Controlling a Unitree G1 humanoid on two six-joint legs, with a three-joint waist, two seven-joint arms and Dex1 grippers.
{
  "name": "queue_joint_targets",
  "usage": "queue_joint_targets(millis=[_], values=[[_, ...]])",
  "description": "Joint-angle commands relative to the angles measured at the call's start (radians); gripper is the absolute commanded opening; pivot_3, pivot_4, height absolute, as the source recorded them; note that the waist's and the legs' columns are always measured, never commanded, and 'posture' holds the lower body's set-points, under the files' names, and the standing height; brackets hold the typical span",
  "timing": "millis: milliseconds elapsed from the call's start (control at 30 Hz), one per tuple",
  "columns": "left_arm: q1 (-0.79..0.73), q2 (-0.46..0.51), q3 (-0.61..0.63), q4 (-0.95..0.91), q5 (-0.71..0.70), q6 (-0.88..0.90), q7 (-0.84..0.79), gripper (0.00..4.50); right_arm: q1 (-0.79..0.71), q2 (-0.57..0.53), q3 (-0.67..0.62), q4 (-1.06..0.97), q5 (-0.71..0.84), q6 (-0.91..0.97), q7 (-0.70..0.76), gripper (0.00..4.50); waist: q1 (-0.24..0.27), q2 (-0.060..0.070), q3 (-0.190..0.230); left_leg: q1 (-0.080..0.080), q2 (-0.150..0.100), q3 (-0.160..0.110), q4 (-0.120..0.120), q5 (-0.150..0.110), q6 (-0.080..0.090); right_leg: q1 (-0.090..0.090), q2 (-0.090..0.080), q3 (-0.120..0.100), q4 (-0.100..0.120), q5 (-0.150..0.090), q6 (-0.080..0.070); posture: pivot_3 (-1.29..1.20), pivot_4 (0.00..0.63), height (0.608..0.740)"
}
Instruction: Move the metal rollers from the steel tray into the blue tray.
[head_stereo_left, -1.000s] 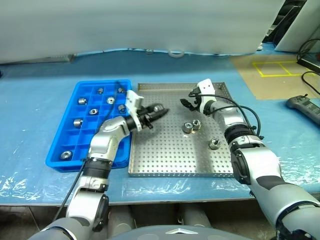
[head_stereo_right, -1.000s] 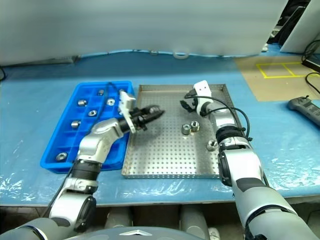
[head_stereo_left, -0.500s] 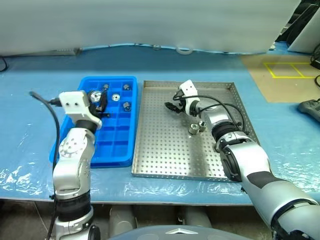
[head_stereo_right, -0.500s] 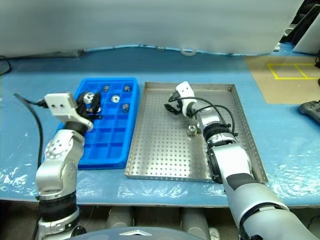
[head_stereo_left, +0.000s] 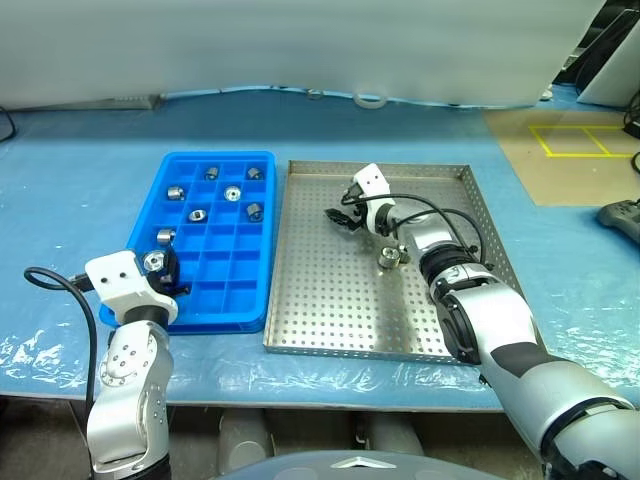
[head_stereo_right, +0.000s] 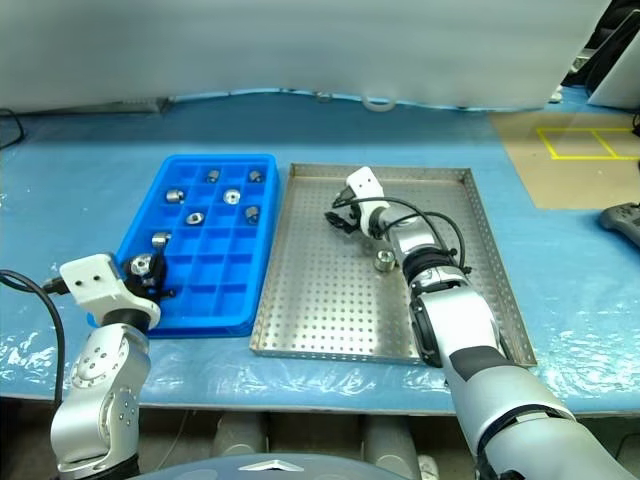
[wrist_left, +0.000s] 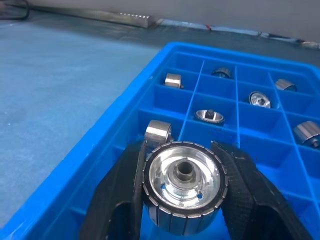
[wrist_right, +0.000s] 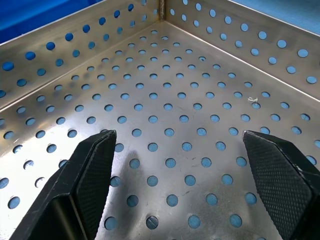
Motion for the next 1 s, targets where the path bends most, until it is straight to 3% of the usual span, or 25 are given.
queue_joint_targets(millis=[33, 267, 533, 733, 1000], values=[[0.001, 0.017, 0.000, -0.011, 0.008, -0.003, 0.004, 1.74, -0.038, 0.005, -0.002, -0.010, -0.001, -0.024, 0.003, 4.22, 0.000, 0.000, 0.000, 0.000, 0.000, 0.000, 0.000, 0.000, 0.000, 0.000, 0.000, 0.000, 0.000, 0.000, 0.000, 0.06, 0.150, 0.740], [-0.027, 0.066, -0.031, 0.052, -0.001, -0.045, -0.046, 3.95, -0.040, -0.003, -0.006, -0.011, -0.001, -0.027, 0.007, 4.22, 0.001, 0.001, 0.000, 0.000, 0.000, 0.000, -0.001, 0.000, 0.000, 0.000, 0.000, 0.000, 0.000, 0.000, 0.000, 0.04, 0.150, 0.740], [-0.164, 0.168, -0.091, 0.145, -0.128, -0.157, -0.308, 3.95, -0.045, -0.054, -0.093, -0.059, 0.098, -0.034, 0.126, 4.22, 0.005, 0.001, 0.001, 0.000, 0.000, 0.000, -0.001, 0.000, -0.001, 0.000, 0.000, 0.000, 0.000, 0.000, 0.000, -0.01, 0.150, 0.740], [-0.260, 0.287, -0.174, 0.216, -0.235, -0.182, -0.579, 3.95, -0.018, -0.168, -0.109, -0.114, 0.127, -0.034, 0.281, 4.22, 0.003, 0.002, 0.001, 0.000, -0.001, 0.001, -0.001, 0.000, 0.000, -0.001, 0.000, 0.001, 0.000, 0.000, 0.000, -0.07, 0.150, 0.740], [-0.383, 0.391, -0.345, 0.425, -0.139, -0.236, -0.750, 3.95, 0.041, -0.310, -0.030, -0.165, 0.060, -0.024, 0.436, 4.22, -0.005, 0.002, 0.001, 0.003, -0.001, 0.004, 0.000, 0.001, 0.000, 0.000, 0.000, 0.003, 0.002, 0.000, 0.000, -0.12, 0.150, 0.740]])
